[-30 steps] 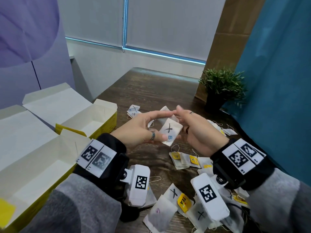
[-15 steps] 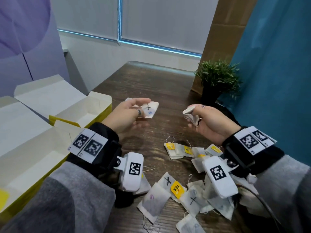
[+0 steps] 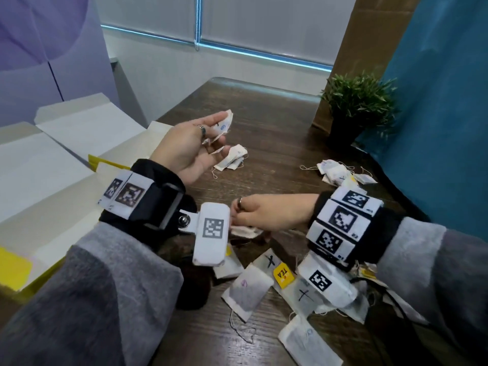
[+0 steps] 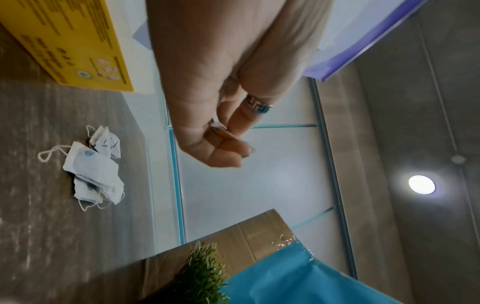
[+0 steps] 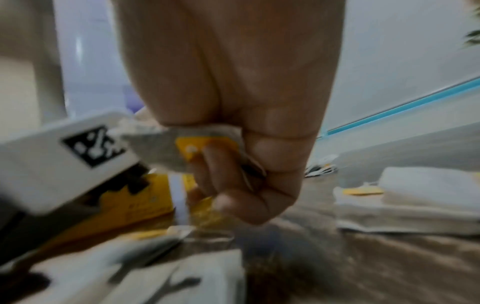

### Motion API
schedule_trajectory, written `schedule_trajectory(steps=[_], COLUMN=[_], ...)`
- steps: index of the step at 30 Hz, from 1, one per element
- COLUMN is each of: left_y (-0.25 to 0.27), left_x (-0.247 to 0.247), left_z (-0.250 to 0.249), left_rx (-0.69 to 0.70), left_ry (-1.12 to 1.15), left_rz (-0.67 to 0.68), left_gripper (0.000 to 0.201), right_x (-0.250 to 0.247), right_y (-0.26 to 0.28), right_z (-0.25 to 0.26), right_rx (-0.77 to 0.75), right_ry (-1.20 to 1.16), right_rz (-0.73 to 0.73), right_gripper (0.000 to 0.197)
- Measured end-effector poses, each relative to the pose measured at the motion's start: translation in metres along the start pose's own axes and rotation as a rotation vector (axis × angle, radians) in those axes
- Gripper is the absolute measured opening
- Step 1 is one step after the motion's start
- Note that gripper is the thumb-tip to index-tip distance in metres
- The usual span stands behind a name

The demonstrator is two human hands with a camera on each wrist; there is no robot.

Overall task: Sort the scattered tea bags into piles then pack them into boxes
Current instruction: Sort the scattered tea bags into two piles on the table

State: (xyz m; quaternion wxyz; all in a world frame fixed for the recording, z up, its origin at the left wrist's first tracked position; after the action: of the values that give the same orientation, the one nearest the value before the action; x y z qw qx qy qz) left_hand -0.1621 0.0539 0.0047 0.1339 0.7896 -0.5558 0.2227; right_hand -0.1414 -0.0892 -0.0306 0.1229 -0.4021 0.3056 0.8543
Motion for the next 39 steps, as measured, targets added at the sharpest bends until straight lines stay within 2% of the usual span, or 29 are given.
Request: schedule_trajectory(steps=[1,2,4,5,6,9,10,14,16,17,19,21,23,25,29,32,35,37,39], left_y=[0.000,0.000,0.001,0.001,0.001,0.000,0.000,-0.001,0.001,0.001,0.003,0.005,0.010,0.015,0.016,0.017,0.013,0.007,0.001], left_x=[-0.001,-0.001,0.000,0.001,0.002,0.002,0.001,0.001,0.002,0.003,0.006,0.011,0.018,0.023,0.026,0.026,0.020,0.016,0.010], left_z=[-0.001,-0.001,0.001,0.002,0.003,0.005,0.005,0.007,0.009,0.011,0.014,0.018,0.020,0.019,0.018,0.020,0.023,0.024,0.025], left_rx=[-0.009,-0.014,-0.015,-0.018,-0.024,-0.033,-0.031,-0.032,-0.015,0.003,0.038,0.011,-0.068,-0.115,-0.076,-0.013,0.063,0.121,0.173], left_ry=[0.011,0.008,-0.023,-0.037,-0.046,-0.047,-0.045,-0.070,-0.131,-0.185,-0.290,-0.324,-0.275,-0.185,-0.096,-0.172,-0.230,-0.241,-0.271], left_rz=[0.002,0.005,0.012,0.015,0.018,0.017,0.019,0.015,-0.023,-0.046,-0.067,-0.025,0.073,0.170,0.259,0.306,0.258,0.199,0.146], left_gripper=[0.039,0.039,0.038,0.038,0.039,0.043,0.045,0.048,0.045,0.043,0.038,0.033,0.034,0.037,0.058,0.060,0.062,0.062,0.060], right_x=[0.003,0.006,0.012,0.014,0.015,0.012,0.009,-0.007,-0.022,-0.031,-0.048,-0.058,-0.060,-0.057,-0.048,-0.047,-0.053,-0.057,-0.060], right_y=[-0.004,-0.006,-0.009,-0.009,-0.008,0.000,0.005,0.025,0.037,0.042,0.051,0.057,0.059,0.057,0.047,0.044,0.045,0.048,0.050], right_z=[0.004,0.007,0.011,0.012,0.014,0.013,0.011,-0.001,-0.007,-0.009,-0.012,-0.011,-0.010,-0.014,-0.022,-0.027,-0.030,-0.035,-0.040], right_rx=[-0.025,-0.029,-0.026,-0.029,-0.033,-0.024,-0.018,-0.025,-0.045,-0.077,-0.209,-0.394,-0.542,-0.593,-0.577,-0.535,-0.419,-0.333,-0.288], right_ry=[0.060,0.074,0.125,0.174,0.204,0.181,0.176,0.101,0.066,0.044,-0.018,-0.011,0.000,0.049,0.019,-0.056,-0.169,-0.314,-0.484], right_rz=[0.003,0.033,0.081,0.077,0.073,0.093,0.077,-0.063,-0.219,-0.347,-0.643,-0.914,-1.056,-1.125,-1.101,-1.052,-1.024,-1.008,-0.969], right_gripper=[0.013,0.021,0.055,0.063,0.059,0.030,0.027,0.035,0.034,0.032,0.030,0.025,0.015,0.015,0.018,0.026,0.031,0.037,0.035])
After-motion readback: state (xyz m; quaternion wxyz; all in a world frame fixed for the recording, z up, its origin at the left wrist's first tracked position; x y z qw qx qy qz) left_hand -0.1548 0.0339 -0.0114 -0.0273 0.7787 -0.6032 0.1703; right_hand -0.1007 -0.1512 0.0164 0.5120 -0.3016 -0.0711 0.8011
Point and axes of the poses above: each hand's wrist, its own y-axis away from the middle knuckle, its own x-axis out of the palm, z = x × y, the point moved 2 cm from there along -y, towards the middle knuckle, and after that the axes turned 3 degrees about x, right-handed, at the moved point
